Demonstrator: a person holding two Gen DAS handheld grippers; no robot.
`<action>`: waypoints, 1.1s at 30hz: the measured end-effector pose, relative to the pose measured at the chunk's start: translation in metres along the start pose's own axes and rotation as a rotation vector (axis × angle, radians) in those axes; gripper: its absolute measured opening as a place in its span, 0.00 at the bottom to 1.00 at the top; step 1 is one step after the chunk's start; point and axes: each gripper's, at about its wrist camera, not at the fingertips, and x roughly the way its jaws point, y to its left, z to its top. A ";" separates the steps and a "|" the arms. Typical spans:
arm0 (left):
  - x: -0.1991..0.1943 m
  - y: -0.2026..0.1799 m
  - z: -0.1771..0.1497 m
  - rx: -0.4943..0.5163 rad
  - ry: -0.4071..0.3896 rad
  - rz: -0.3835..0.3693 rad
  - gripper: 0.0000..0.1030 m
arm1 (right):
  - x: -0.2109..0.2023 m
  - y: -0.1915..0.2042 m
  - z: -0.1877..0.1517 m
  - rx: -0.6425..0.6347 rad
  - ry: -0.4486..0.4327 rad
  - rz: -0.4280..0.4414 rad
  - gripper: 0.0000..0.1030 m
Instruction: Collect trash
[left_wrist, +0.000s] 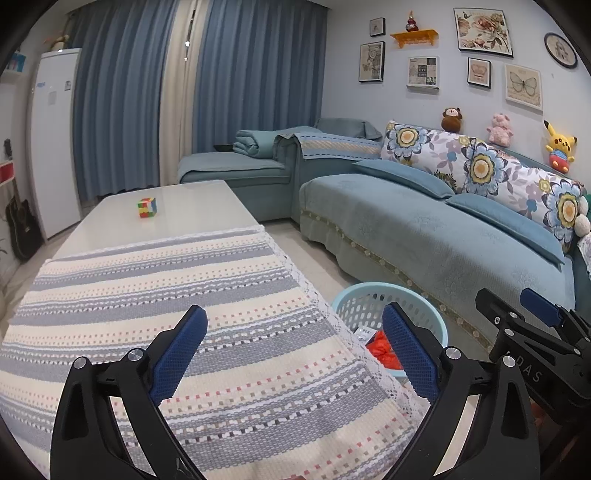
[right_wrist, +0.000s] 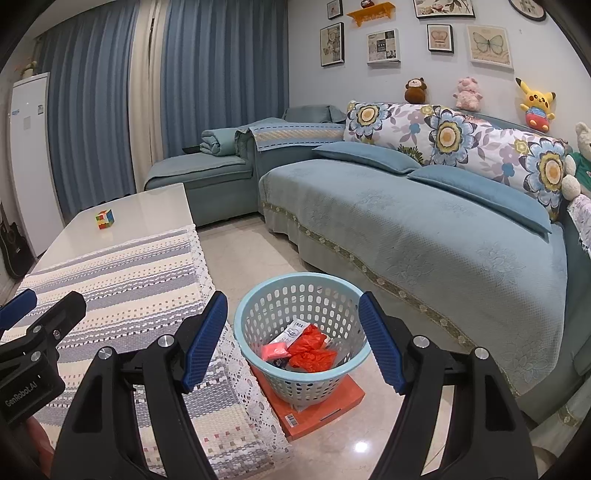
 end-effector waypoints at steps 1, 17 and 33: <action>0.000 0.000 0.000 0.000 0.001 0.000 0.91 | 0.000 0.000 -0.001 -0.002 0.000 0.000 0.67; 0.001 -0.003 -0.001 -0.003 0.011 -0.005 0.91 | 0.002 0.000 -0.001 -0.009 0.008 0.005 0.67; 0.003 -0.005 -0.001 -0.013 0.018 0.016 0.91 | 0.006 0.002 -0.001 -0.012 0.010 0.014 0.67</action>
